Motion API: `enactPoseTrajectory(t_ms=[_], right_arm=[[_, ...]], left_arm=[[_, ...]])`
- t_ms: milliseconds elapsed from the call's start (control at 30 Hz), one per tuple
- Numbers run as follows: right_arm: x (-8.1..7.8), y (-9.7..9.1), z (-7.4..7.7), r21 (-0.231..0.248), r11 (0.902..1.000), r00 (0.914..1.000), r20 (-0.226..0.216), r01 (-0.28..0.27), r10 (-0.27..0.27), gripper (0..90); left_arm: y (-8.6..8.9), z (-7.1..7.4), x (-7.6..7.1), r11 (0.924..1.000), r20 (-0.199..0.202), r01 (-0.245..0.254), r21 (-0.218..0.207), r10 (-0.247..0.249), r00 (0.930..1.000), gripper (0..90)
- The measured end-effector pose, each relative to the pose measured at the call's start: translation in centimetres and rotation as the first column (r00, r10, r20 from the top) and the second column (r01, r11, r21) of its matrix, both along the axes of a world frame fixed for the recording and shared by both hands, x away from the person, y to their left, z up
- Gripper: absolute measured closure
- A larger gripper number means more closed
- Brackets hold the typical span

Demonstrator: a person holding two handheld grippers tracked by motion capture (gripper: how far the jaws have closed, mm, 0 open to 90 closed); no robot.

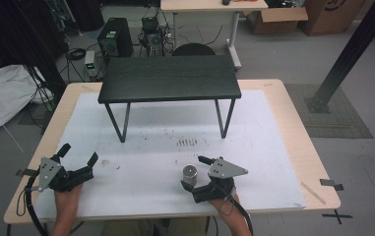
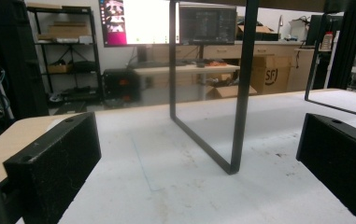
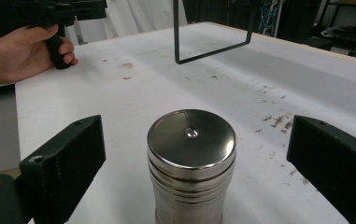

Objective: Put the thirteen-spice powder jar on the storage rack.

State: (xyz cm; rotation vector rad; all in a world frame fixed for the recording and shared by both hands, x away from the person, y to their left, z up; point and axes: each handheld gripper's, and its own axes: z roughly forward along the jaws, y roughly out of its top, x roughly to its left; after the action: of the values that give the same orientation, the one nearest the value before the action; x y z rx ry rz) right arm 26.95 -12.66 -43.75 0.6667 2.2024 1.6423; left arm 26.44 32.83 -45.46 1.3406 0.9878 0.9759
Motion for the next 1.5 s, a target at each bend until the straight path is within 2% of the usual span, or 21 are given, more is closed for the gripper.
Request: enactPoseTrajectory(t_ms=[467,700,867,1067,1200,1333,1500], right_arm=[[0.4,0.1,-0.8,-0.011,0.9995,0.9988,-0.041,-0.028,0.028,8.6],[0.4,0.0,-1.0,0.007,0.9994,0.9984,-0.046,-0.032,0.033,12.7],[0.4,0.0,-1.0,0.004,0.9992,0.9983,-0.041,-0.041,0.041,21.1],[0.5,-0.3,-1.0,0.03,0.9983,0.9974,-0.052,-0.05,0.051,33.2],[0.5,-0.4,-1.0,0.039,0.9979,0.9971,-0.054,-0.052,0.054,36.8],[0.5,-0.4,-1.0,0.042,0.9972,0.9967,-0.05,-0.062,0.064,44.0],[0.5,-0.4,-1.0,0.045,0.9973,0.9968,-0.052,-0.059,0.061,47.7]], left_arm=[[0.0,0.0,0.0,1.0,-0.001,0.0,0.001,0.0,1.0,0.3],[0.0,0.0,0.0,1.0,-0.001,0.0,0.002,0.0,1.0,0.3],[0.0,0.0,0.0,1.0,0.0,0.001,0.002,-0.001,1.0,0.2],[0.0,0.0,0.0,1.0,-0.001,0.001,0.002,-0.001,1.0,0.2],[0.0,0.0,0.0,1.0,0.0,0.0,0.001,0.0,1.0,0.3],[0.0,0.0,0.0,1.0,0.0,0.001,0.001,-0.001,1.0,0.2],[0.0,0.0,0.0,1.0,0.0,0.0,0.0,0.0,1.0,0.3]])
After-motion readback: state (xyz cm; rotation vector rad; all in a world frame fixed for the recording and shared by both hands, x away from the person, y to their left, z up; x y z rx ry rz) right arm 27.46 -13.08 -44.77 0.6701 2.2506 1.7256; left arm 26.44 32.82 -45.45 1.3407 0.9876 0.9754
